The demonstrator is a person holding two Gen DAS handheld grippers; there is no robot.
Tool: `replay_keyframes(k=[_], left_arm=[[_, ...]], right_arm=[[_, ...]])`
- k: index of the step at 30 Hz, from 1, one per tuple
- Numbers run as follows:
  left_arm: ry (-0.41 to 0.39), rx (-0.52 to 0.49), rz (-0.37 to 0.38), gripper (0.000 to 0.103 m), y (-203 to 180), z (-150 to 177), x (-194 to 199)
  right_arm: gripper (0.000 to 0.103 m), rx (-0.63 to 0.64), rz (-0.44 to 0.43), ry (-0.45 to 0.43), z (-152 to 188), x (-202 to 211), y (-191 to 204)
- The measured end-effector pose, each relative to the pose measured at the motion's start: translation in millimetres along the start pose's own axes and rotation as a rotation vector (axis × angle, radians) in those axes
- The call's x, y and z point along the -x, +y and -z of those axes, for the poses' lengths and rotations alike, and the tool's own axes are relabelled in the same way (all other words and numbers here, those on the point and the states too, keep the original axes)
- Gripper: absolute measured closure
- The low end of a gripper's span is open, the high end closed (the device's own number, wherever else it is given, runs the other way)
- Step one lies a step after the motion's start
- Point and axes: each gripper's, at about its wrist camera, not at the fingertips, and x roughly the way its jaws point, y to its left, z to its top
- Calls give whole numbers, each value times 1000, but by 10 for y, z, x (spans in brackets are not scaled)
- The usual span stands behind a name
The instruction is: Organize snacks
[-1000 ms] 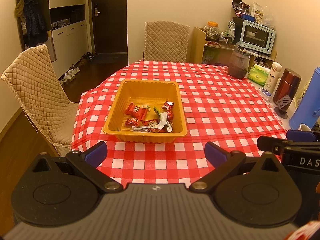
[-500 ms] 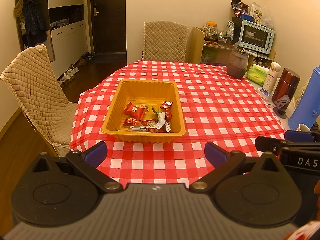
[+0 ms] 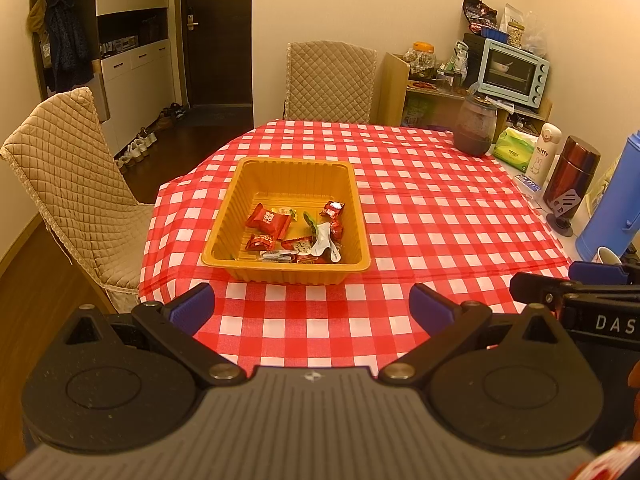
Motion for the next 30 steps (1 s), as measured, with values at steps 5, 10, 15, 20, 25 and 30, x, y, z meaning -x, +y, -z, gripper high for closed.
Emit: replay_keyframes(k=[5, 10, 15, 20, 25, 30], left_arm=[[1, 0, -1, 0, -2, 1, -3], [0, 0, 0, 0, -2, -1, -3], [0, 1, 0, 0, 0, -1, -3], [0, 1, 0, 0, 0, 0, -4], [-4, 0, 5, 0, -2, 2, -2], [-16, 0, 17, 0, -27, 9, -2]], right_arm=[[24, 1, 0, 1, 1, 0, 3], [24, -1, 0, 0, -3, 3, -1], [24, -3, 1, 0, 16, -10, 2], [24, -2, 1, 0, 11, -6, -5], [24, -2, 0, 0, 10, -7, -7], [24, -3, 1, 0, 12, -9, -7]])
